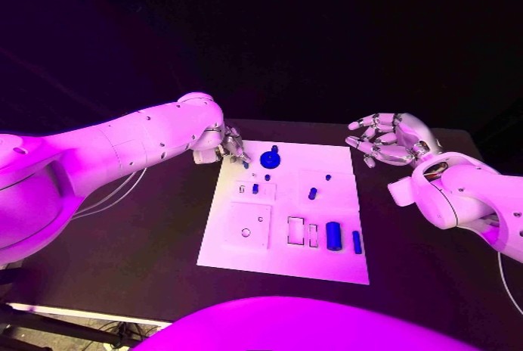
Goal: Assemble the parts on the task board
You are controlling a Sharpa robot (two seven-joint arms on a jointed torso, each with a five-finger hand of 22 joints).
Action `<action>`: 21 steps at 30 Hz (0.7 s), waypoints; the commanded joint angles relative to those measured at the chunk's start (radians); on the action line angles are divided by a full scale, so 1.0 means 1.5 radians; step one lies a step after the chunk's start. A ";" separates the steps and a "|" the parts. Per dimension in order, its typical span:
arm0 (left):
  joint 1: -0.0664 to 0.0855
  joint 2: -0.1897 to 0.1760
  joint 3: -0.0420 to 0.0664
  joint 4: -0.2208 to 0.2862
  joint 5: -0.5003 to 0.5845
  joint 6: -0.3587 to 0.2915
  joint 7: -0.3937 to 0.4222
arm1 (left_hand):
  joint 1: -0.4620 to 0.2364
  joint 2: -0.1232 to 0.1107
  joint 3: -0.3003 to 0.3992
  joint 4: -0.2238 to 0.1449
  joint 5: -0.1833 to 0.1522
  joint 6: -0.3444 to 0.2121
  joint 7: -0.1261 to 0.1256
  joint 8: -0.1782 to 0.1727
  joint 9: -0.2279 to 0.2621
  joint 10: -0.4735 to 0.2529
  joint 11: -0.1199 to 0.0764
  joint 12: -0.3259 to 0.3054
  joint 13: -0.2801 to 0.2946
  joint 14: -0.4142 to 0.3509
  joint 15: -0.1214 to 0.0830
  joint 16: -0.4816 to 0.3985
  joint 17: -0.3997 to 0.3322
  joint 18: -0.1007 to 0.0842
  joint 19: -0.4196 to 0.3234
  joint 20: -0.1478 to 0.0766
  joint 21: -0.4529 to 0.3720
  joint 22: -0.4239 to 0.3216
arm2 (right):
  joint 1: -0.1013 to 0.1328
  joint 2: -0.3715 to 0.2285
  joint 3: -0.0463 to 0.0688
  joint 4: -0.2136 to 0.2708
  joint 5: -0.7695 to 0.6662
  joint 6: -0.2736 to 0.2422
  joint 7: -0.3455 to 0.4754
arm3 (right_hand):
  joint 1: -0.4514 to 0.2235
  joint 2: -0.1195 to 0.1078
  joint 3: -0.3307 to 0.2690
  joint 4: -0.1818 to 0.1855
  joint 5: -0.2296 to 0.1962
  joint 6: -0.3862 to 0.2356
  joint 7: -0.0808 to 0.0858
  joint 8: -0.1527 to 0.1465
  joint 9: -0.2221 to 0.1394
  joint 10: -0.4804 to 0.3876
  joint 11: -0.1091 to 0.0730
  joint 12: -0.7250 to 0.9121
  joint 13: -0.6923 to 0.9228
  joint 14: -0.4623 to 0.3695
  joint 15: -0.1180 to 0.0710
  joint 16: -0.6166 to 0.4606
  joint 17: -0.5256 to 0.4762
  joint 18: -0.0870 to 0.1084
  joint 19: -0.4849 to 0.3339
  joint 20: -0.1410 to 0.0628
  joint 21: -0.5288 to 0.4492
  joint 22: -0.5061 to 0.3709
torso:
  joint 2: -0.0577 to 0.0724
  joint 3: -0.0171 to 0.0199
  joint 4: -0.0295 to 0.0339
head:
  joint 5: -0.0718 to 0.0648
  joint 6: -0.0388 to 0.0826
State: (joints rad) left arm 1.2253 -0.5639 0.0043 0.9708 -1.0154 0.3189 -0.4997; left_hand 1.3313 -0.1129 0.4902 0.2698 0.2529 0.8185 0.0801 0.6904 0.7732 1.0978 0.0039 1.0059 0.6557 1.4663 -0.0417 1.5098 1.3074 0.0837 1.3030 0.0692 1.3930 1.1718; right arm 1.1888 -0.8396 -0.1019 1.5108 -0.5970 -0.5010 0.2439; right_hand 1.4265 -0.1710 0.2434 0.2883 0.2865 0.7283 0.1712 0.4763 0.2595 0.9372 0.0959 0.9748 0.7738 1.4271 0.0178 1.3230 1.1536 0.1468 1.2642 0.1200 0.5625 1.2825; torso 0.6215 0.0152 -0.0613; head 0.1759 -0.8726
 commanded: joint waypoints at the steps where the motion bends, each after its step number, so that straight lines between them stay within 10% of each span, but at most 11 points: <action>1: 0.000 0.000 0.000 0.000 0.007 0.010 0.007 | 0.009 -0.003 0.028 -0.015 0.005 0.001 -0.005 0.000 0.001 0.005 -0.001 0.003 0.000 0.044 -0.006 0.004 0.117 0.001 0.003 -0.005 0.003 0.002 | -0.001 0.001 0.000 0.000 -0.001 0.002 0.006 | -0.006 0.000 0.003 -0.001 0.002 -0.001 0.004 0.003 0.001 -0.001 -0.002 0.002 -0.001 -0.004 -0.001 -0.004 -0.001 0.004 -0.001 0.000 -0.002 -0.001 | 0.000 0.0003 0.0005 | 0.002 0.000; 9: -0.001 -0.009 0.000 0.013 0.020 -0.026 0.029 | -0.011 -0.059 0.204 -0.081 0.011 0.014 -0.002 0.012 0.021 0.037 -0.001 0.017 0.019 0.052 -0.008 0.014 0.132 -0.004 0.021 -0.006 0.018 0.032 | -0.001 0.000 0.000 0.000 0.000 0.002 0.007 | -0.006 0.000 0.003 -0.001 0.002 -0.001 0.004 0.003 0.001 -0.001 -0.002 0.002 -0.001 -0.004 -0.001 -0.004 -0.001 0.004 -0.001 0.000 -0.002 -0.001 | 0.000 0.0006 -0.0004 | 0.003 0.000; 21: 0.000 -0.082 0.001 0.106 0.064 -0.071 0.064 | -0.052 -0.093 0.253 -0.119 0.061 0.046 -0.011 0.011 0.030 0.084 -0.011 0.044 0.058 0.062 -0.017 0.026 0.151 -0.013 0.050 -0.015 0.038 0.073 | -0.001 -0.005 0.000 0.001 0.001 0.000 0.007 | -0.007 0.001 0.004 0.000 0.003 -0.001 0.004 0.004 0.001 -0.001 -0.002 0.003 0.000 -0.004 -0.001 -0.004 0.000 0.004 -0.001 0.000 -0.003 -0.001 | -0.001 0.0005 0.0020 | 0.002 0.000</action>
State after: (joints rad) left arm 1.2240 -0.6809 0.0047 1.1154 -0.9564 0.2439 -0.4384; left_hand 1.2599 -0.2527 0.6768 0.2824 0.3431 0.8820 0.0639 0.7083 0.8174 1.2175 -0.0123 1.0687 0.7413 1.4668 -0.0626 1.5456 1.3074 0.0837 1.3689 0.0464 1.4436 1.2801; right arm 1.1877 -0.8457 -0.1019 1.5114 -0.5961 -0.5017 0.2447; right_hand 1.4265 -0.1710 0.2434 0.2883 0.2865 0.7283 0.1712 0.4762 0.2594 0.9381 0.0968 0.9748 0.7737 1.4271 0.0178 1.3230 1.1536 0.1468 1.2642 0.1200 0.5625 1.2825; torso 0.6209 0.0160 -0.0603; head 0.1783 -0.8726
